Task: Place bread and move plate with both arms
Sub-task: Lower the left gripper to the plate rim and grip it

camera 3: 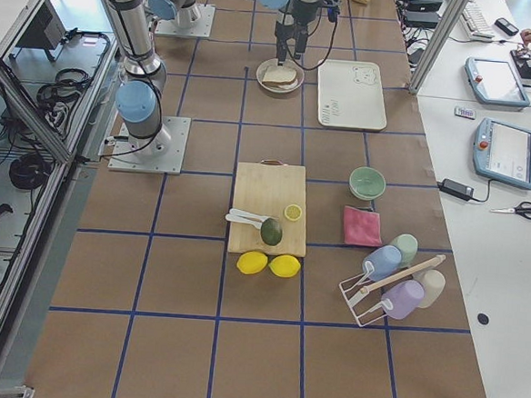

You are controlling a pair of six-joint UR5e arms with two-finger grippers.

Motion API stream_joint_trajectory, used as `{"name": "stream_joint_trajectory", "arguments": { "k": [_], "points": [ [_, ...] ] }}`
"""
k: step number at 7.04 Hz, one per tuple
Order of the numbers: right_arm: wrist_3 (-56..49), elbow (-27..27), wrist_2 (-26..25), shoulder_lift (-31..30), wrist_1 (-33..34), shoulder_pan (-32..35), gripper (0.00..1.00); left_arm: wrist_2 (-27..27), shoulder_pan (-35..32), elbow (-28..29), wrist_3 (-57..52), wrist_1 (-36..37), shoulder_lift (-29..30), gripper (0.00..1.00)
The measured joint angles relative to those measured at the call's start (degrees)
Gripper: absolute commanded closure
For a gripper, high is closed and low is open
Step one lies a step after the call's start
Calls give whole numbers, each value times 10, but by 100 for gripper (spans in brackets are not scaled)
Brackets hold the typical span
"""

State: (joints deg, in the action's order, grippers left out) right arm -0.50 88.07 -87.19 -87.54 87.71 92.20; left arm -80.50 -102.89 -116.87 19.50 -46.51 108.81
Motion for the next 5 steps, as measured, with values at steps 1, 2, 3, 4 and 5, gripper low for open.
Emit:
{"name": "stream_joint_trajectory", "arguments": {
  "k": [1,2,3,4,5],
  "points": [
    [1,0,0,0,1,0,0,-3,0,-2,0,0,-2,52],
    [1,0,0,0,3,0,0,-8,2,-2,-2,-1,-1,77],
    [1,0,0,0,5,0,0,-9,3,0,-2,-2,1,100],
    [3,0,0,0,7,0,0,-10,4,1,1,-2,2,100],
    [3,-1,0,0,8,0,0,-10,4,1,3,-1,0,100]
  ]
}}
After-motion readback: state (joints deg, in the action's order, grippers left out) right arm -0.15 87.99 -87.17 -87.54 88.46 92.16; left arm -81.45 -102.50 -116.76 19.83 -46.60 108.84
